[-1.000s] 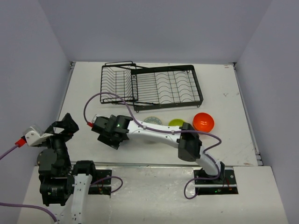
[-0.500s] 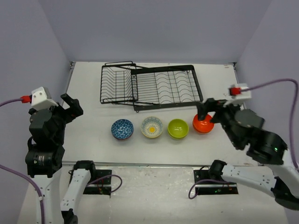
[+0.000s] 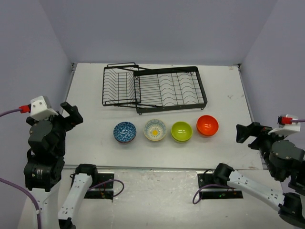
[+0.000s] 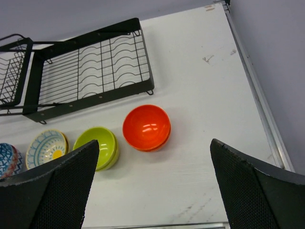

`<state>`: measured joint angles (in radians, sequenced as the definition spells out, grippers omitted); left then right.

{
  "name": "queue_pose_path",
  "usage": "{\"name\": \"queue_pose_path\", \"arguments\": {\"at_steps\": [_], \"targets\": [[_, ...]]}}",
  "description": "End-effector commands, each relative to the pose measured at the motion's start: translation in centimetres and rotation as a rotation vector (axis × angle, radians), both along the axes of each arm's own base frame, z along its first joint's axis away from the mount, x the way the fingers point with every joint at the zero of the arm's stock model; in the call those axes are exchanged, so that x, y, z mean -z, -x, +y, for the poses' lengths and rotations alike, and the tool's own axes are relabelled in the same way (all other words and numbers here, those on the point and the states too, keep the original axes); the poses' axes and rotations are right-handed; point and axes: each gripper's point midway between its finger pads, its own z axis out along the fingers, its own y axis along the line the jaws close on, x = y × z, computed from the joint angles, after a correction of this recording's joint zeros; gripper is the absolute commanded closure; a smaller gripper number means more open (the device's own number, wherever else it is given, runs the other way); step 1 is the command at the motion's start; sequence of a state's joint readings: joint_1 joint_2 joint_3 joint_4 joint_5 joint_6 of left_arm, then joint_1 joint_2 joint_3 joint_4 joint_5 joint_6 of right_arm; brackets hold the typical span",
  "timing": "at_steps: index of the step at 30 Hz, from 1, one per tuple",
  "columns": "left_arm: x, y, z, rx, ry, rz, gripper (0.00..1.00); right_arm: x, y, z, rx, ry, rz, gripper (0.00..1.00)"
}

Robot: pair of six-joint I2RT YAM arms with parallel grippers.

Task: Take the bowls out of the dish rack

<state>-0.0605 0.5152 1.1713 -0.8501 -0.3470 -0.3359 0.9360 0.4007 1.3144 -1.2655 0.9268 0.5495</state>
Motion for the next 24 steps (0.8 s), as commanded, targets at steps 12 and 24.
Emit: {"name": "queue_pose_path", "arguments": {"at_steps": [12, 24], "targets": [[1.9, -1.7, 0.5, -0.033, -0.010, 0.001, 0.00, 1.7, -0.9, 0.1, 0.029, 0.047, -0.035, 0.01], [2.6, -2.0, -0.2, 0.000, 0.007, -0.053, 0.00, 3.1, -1.3, -0.9, 0.093, 0.125, -0.027, 0.01]]}}
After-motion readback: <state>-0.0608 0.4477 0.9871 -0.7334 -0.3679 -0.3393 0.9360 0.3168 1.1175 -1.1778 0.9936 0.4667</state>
